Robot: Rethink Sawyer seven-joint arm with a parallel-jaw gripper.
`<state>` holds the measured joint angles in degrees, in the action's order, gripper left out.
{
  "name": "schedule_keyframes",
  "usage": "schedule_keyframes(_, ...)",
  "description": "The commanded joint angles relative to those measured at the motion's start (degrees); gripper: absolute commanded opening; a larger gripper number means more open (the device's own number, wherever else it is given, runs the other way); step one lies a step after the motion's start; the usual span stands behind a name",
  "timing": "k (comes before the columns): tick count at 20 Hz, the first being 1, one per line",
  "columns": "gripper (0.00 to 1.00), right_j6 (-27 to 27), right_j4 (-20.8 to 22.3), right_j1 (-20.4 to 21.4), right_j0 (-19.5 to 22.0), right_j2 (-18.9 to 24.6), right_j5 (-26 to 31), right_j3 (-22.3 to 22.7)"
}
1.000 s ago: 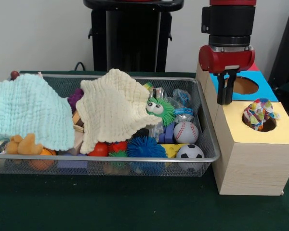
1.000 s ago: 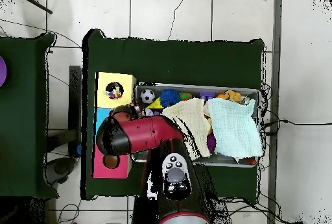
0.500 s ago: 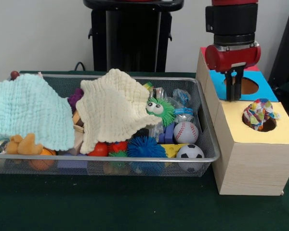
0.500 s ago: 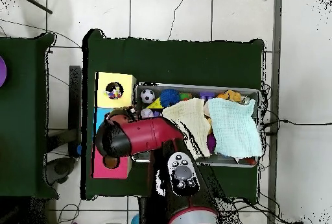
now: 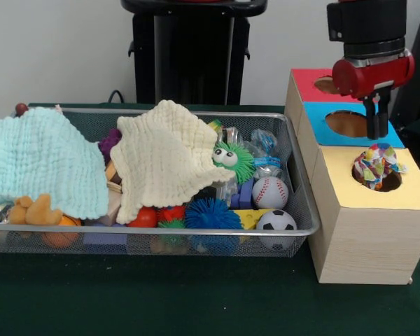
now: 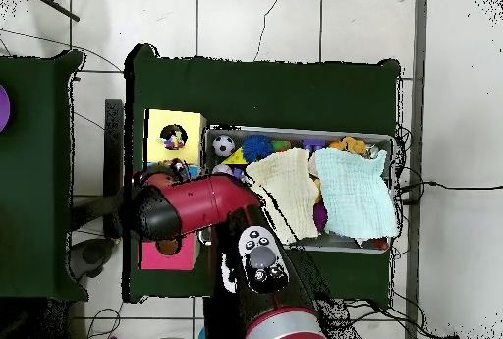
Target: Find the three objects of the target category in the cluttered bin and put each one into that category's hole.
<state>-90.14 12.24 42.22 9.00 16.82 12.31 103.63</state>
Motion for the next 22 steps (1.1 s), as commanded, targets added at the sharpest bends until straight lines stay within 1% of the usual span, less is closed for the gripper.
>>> schedule_keyframes(1,0.00,-8.40,0.35,0.62,-0.23,3.06,-5.01,0.16)
schedule_keyframes(8,0.00,-7.65,1.39,0.73,-3.13,-1.46,-5.21,-2.34)
schedule_keyframes(14,0.00,-7.54,1.88,0.27,-5.22,-4.90,-5.25,-3.04)
schedule_keyframes(16,0.00,-7.65,1.82,-0.24,-6.49,-6.74,-3.90,-3.63)
schedule_keyframes(18,0.00,-7.07,1.93,-1.16,-7.61,-8.66,-0.58,-4.29)
schedule_keyframes(22,0.00,-6.64,1.92,-1.86,-8.60,-10.20,0.05,-4.52)
